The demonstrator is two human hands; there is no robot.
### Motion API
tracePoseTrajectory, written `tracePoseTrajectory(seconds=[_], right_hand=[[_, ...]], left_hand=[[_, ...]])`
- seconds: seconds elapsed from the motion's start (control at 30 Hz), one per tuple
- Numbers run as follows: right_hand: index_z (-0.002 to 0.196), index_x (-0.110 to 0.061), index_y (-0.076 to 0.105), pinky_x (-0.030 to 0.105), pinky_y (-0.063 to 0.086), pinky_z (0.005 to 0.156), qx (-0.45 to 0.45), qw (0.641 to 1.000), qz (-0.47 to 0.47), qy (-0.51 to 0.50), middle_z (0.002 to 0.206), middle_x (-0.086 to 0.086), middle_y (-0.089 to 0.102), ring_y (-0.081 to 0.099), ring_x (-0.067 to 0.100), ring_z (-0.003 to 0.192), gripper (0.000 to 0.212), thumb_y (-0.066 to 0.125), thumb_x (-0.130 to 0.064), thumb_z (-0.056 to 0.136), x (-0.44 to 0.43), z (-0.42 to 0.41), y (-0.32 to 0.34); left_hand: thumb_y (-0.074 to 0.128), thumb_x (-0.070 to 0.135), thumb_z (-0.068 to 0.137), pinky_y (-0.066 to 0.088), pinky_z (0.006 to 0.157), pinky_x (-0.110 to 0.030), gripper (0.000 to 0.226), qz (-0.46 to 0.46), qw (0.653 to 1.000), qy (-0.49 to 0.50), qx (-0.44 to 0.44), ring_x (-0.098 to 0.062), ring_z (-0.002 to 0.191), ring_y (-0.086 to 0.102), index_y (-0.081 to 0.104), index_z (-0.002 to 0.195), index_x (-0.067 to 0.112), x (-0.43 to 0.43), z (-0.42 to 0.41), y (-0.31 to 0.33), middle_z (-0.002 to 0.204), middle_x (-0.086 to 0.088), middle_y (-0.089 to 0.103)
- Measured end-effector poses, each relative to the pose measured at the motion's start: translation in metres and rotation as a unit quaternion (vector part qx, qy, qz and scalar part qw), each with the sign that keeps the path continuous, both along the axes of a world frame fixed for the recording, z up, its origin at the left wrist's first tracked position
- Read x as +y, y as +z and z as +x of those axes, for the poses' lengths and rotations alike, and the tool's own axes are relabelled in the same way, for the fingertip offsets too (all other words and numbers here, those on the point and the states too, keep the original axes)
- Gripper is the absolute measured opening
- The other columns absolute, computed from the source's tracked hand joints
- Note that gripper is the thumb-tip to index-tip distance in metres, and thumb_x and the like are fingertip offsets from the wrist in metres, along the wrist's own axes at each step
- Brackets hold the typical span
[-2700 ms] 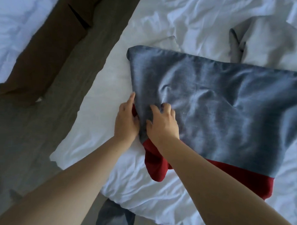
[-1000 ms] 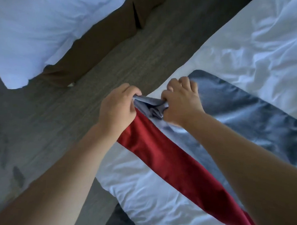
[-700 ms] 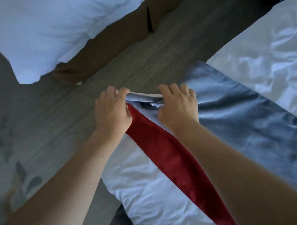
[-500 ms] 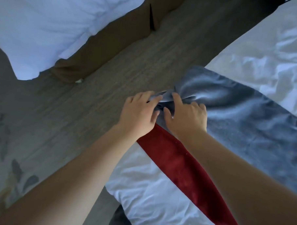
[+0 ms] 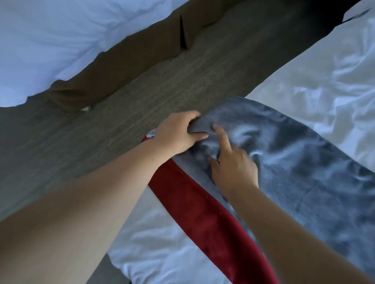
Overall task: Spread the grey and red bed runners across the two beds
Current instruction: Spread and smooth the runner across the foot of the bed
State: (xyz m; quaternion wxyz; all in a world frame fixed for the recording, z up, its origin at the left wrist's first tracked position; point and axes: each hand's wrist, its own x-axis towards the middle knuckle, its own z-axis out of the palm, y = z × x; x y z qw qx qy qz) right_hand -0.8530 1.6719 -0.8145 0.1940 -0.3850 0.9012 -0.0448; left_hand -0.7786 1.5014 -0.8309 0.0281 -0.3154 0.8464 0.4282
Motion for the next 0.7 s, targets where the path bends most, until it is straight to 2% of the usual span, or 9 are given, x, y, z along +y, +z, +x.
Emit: tracePoseTrajectory(seconds=[0.13,0.2,0.27,0.33,0.4,0.47,0.53,0.6,0.7], right_hand=[[0.148,-0.035,0.028,0.037,0.050,0.076,0.012,0.998,-0.051,0.019,0.111,-0.001,0.064,0.059,0.024,0.109,0.067,0.064,-0.036,0.093,-0.008,-0.003,0.002],[0.146,-0.028,0.036,0.040,0.052,0.076,0.042,0.997,-0.059,0.035,0.111,0.003,0.062,0.057,0.028,0.108,0.068,0.071,-0.033,0.088,-0.009,-0.002,0.002],[0.144,-0.029,0.039,0.043,0.053,0.085,0.057,0.997,-0.047,0.031,0.118,0.006,0.057,0.052,0.029,0.111,0.070,0.075,-0.033,0.085,-0.005,-0.001,-0.003],[0.143,-0.034,0.043,0.045,0.048,0.097,0.060,0.998,-0.004,0.029,0.134,0.009,0.047,0.045,0.029,0.121,0.060,0.068,-0.039,0.090,0.001,0.003,-0.012],[0.142,-0.037,0.046,0.047,0.041,0.104,0.056,0.998,0.021,0.018,0.145,0.009,0.037,0.037,0.031,0.129,0.048,0.057,-0.043,0.096,0.008,0.009,-0.022],[0.143,-0.039,0.045,0.050,0.036,0.107,0.048,0.999,0.021,0.007,0.149,0.007,0.032,0.032,0.030,0.134,0.046,0.050,-0.044,0.098,0.011,0.014,-0.029],[0.146,-0.040,0.041,0.052,0.032,0.109,0.039,0.999,0.017,0.002,0.152,0.006,0.028,0.027,0.029,0.136,0.048,0.045,-0.048,0.099,0.013,0.016,-0.034],[0.150,-0.041,0.036,0.054,0.027,0.113,0.030,0.999,0.027,0.004,0.156,0.007,0.024,0.024,0.031,0.140,0.053,0.037,-0.055,0.100,0.012,0.016,-0.036],[0.155,-0.041,0.028,0.055,0.015,0.119,0.007,0.999,0.048,0.014,0.161,0.014,0.019,0.018,0.037,0.145,0.067,0.024,-0.071,0.096,0.009,0.022,-0.033]], left_hand=[[0.071,0.025,0.088,0.052,0.089,-0.035,0.024,-0.090,0.982,0.101,0.135,-0.013,0.102,0.064,0.068,0.113,0.022,-0.012,0.001,0.004,0.109,0.004,0.068],[0.072,0.027,0.089,0.050,0.085,-0.024,0.027,-0.120,0.953,0.193,0.198,-0.009,0.101,0.060,0.064,0.114,0.020,-0.017,0.004,0.003,0.112,0.002,0.062],[0.068,0.032,0.095,0.045,0.085,-0.014,0.031,-0.120,0.926,0.289,0.209,-0.006,0.098,0.055,0.060,0.122,0.018,-0.022,0.006,-0.002,0.119,-0.001,0.050],[0.056,0.027,0.102,0.046,0.093,-0.019,0.034,-0.060,0.926,0.348,0.134,-0.007,0.100,0.051,0.053,0.135,0.022,-0.026,0.008,-0.012,0.126,-0.004,0.036],[0.051,0.019,0.101,0.045,0.106,-0.034,0.053,0.050,0.945,0.321,-0.033,-0.021,0.120,0.049,0.039,0.148,0.038,-0.024,0.010,-0.023,0.142,-0.009,0.023],[0.057,0.017,0.099,0.038,0.115,-0.047,0.081,0.114,0.956,0.222,-0.156,-0.036,0.146,0.027,0.012,0.150,0.062,-0.015,0.013,-0.030,0.162,-0.004,-0.011],[0.057,0.027,0.101,0.028,0.120,-0.049,0.086,0.126,0.967,0.153,-0.158,-0.035,0.155,0.002,-0.004,0.143,0.071,-0.006,0.017,-0.039,0.160,0.005,-0.037],[0.045,0.044,0.104,0.021,0.120,-0.050,0.067,0.138,0.970,0.149,-0.136,-0.030,0.156,-0.001,-0.002,0.146,0.068,0.002,0.024,-0.051,0.164,0.004,-0.029],[0.027,0.045,0.109,0.018,0.122,-0.043,0.052,0.096,0.969,0.171,-0.151,-0.026,0.153,0.018,0.018,0.159,0.038,0.017,0.049,-0.075,0.168,-0.009,0.015]])
